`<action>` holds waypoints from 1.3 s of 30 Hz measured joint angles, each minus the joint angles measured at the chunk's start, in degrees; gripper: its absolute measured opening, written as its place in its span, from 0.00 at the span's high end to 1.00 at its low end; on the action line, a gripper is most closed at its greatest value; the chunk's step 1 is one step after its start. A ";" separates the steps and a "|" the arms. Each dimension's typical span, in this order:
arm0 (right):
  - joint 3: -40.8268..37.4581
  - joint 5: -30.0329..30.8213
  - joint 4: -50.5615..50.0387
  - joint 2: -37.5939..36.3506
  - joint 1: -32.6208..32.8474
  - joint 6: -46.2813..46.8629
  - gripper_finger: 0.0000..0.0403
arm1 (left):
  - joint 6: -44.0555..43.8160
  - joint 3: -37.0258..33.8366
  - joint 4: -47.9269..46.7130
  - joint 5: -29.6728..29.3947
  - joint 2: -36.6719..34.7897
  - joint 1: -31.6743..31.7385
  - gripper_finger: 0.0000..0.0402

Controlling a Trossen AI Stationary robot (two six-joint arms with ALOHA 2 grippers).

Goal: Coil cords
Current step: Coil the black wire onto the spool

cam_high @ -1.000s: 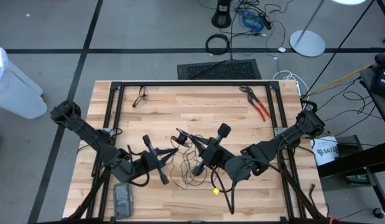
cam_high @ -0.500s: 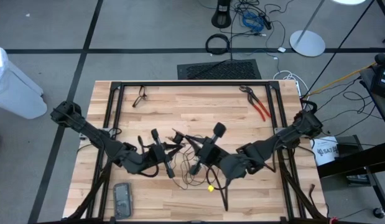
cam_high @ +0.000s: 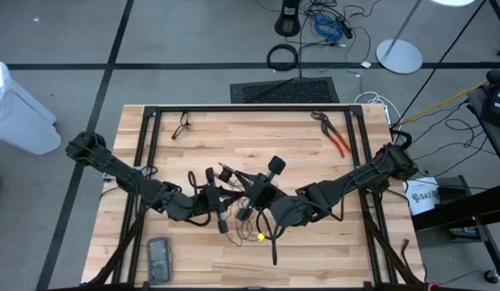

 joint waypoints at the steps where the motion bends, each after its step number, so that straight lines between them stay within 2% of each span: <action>1: 0.00 0.00 0.01 0.18 -0.23 -0.09 1.00 | 0.02 0.00 0.24 0.34 0.00 0.00 1.00; 11: -0.02 0.08 -4.06 0.21 -1.05 -0.15 1.00 | 0.02 0.00 1.06 3.84 0.00 -0.04 1.00; 21: -0.02 -0.27 -8.63 0.21 -1.35 -0.24 1.00 | 1.54 0.00 0.71 4.72 -2.19 -1.96 1.00; 27: -0.02 -0.76 -10.35 0.21 -1.28 -0.61 1.00 | 2.08 0.00 0.21 4.20 -5.20 -4.22 1.00; 30: -0.02 -3.69 -10.91 0.19 -1.43 -0.66 1.00 | 2.08 -0.02 -0.37 3.91 -6.26 -5.10 1.00; 39: -0.02 -7.34 -12.30 0.19 -1.54 -1.53 1.00 | 1.73 -0.02 -6.78 -1.40 -10.33 -7.52 1.00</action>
